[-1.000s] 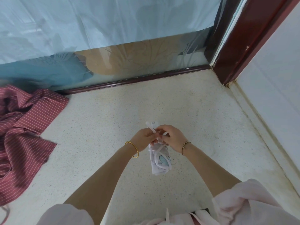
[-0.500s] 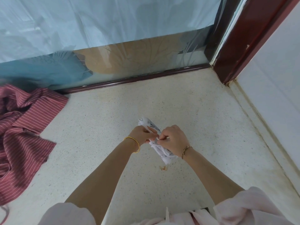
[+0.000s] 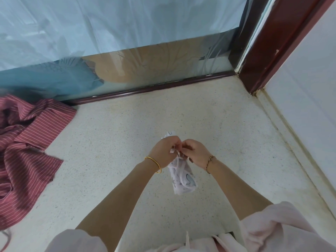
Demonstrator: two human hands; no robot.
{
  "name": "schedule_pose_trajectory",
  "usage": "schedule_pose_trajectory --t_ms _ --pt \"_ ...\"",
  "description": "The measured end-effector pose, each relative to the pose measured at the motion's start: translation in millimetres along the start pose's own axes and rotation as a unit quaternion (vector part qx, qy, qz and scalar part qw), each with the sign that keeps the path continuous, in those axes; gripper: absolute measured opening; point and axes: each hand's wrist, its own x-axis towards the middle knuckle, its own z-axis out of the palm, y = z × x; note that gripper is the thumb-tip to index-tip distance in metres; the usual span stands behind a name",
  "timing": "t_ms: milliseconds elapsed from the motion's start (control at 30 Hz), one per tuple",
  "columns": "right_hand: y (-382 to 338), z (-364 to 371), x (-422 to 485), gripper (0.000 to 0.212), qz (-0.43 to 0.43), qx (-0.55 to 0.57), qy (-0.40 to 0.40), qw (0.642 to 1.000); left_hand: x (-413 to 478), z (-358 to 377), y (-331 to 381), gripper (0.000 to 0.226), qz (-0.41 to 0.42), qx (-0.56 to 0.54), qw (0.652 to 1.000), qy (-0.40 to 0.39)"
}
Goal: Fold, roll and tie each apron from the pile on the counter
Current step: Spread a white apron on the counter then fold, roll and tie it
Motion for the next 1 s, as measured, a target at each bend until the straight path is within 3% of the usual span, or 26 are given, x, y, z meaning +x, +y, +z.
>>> schedule_pose_trajectory --t_ms 167,300,567,767,1000 --pt "5 5 -3 0.022 0.038 0.092 -0.022 0.995 -5 9 -2 0.011 0.074 0.042 0.993 0.084" --pt "4 0 -4 0.018 0.049 0.117 -0.042 0.991 -5 8 -8 0.005 0.053 0.014 0.993 0.108" --pt "17 -3 0 0.018 0.050 -0.075 0.000 0.996 -7 12 -26 0.004 -0.145 -0.016 0.988 0.050" --pt "25 -2 1 0.028 0.050 -0.222 0.034 0.973 -11 22 -38 0.006 -0.189 0.032 0.981 0.027" --pt "30 -5 0 0.025 0.108 -0.180 0.059 0.976 -5 23 -43 0.008 -0.210 0.072 0.975 0.008"
